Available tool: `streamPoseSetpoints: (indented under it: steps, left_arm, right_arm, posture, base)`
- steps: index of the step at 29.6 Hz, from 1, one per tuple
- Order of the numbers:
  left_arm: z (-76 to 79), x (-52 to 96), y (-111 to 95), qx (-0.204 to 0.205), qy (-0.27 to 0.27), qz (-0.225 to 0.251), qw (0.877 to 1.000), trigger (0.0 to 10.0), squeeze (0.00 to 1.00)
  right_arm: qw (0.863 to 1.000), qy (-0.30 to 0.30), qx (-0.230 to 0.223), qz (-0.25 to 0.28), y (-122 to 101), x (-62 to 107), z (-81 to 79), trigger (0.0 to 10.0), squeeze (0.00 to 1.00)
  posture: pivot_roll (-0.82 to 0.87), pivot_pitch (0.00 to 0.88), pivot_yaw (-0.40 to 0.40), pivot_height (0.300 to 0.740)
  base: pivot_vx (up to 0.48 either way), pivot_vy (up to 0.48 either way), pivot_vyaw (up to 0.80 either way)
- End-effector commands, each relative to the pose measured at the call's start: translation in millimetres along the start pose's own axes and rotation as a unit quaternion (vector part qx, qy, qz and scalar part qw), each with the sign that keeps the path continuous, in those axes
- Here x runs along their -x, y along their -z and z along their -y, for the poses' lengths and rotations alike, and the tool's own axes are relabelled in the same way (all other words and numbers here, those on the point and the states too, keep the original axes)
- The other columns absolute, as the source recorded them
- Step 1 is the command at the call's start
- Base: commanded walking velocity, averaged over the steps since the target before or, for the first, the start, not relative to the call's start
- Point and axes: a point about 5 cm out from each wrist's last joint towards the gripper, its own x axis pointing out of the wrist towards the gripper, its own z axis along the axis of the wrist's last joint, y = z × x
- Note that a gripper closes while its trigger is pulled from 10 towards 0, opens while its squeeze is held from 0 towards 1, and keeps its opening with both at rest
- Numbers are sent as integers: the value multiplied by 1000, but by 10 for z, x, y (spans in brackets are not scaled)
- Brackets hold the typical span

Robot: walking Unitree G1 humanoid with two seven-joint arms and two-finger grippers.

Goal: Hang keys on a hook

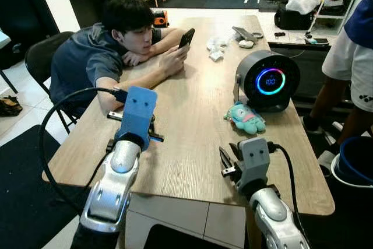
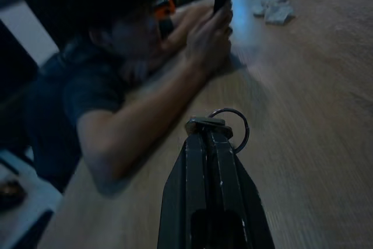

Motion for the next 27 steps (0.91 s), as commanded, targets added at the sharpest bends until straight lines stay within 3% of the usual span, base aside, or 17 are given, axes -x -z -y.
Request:
streamPoseSetpoints:
  steps: [1,2,3,5,8,11,15,16,19,23,25,27]
  left_arm:
    - [107,26,139,-57,52,-24,997,10000,0]
    - [154,46,238,-99,78,-40,991,10000,0]
    - [154,46,238,-99,78,-40,991,10000,0]
    - [150,62,363,-159,88,-57,982,10000,0]
    - [123,58,387,-178,81,-59,979,10000,0]
    - [-38,-12,192,-282,-23,35,958,10000,0]
    - [-61,-15,108,-294,-50,68,952,10000,0]
    - [-91,-1,68,-281,-76,80,953,10000,0]
    - [-73,36,44,-264,-80,93,957,10000,0]
    - [-63,41,67,-259,-73,86,959,10000,0]
    - [-21,22,218,-269,-35,35,962,10000,0]
    - [-21,22,218,-269,-35,35,962,10000,0]
  right_arm:
    - [1000,-2,-5,-6,40,7,-7,10000,0]
    - [1000,-2,-5,-6,39,3,-10,10000,0]
    - [1000,-2,-5,-6,39,3,-10,10000,0]
    - [1000,-2,-5,-5,38,0,-14,10000,0]
    - [1000,-3,-5,-5,38,1,-14,10000,0]
    - [1000,-3,-4,-5,40,4,-14,10000,0]
    - [1000,-3,-4,-5,41,7,-13,10000,0]
    - [1000,-2,-4,-5,42,8,-13,10000,0]
    - [1000,-1,-4,-5,43,11,-11,10000,0]
    - [1000,-1,-4,-5,45,11,-11,10000,0]
    - [1000,-1,-5,-6,47,7,-9,10000,0]
    - [1000,-1,-5,-6,47,7,-9,10000,0]
  posture:
    - [-13,218,115,740]
    - [-13,215,117,740]
    - [-13,215,117,740]
    - [-15,217,117,740]
    - [-15,217,117,740]
    - [-17,218,117,740]
    - [-15,219,118,740]
    - [-17,221,120,740]
    - [-13,221,119,740]
    - [-16,223,117,740]
    - [-13,223,115,740]
    - [-13,223,115,740]
  base:
    - [0,0,0]
    - [0,0,0]
    - [0,0,0]
    - [0,0,0]
    - [0,0,0]
    - [0,0,0]
    - [0,0,0]
    - [0,0,0]
    - [0,0,0]
    - [0,0,0]
    - [0,0,0]
    - [0,0,0]
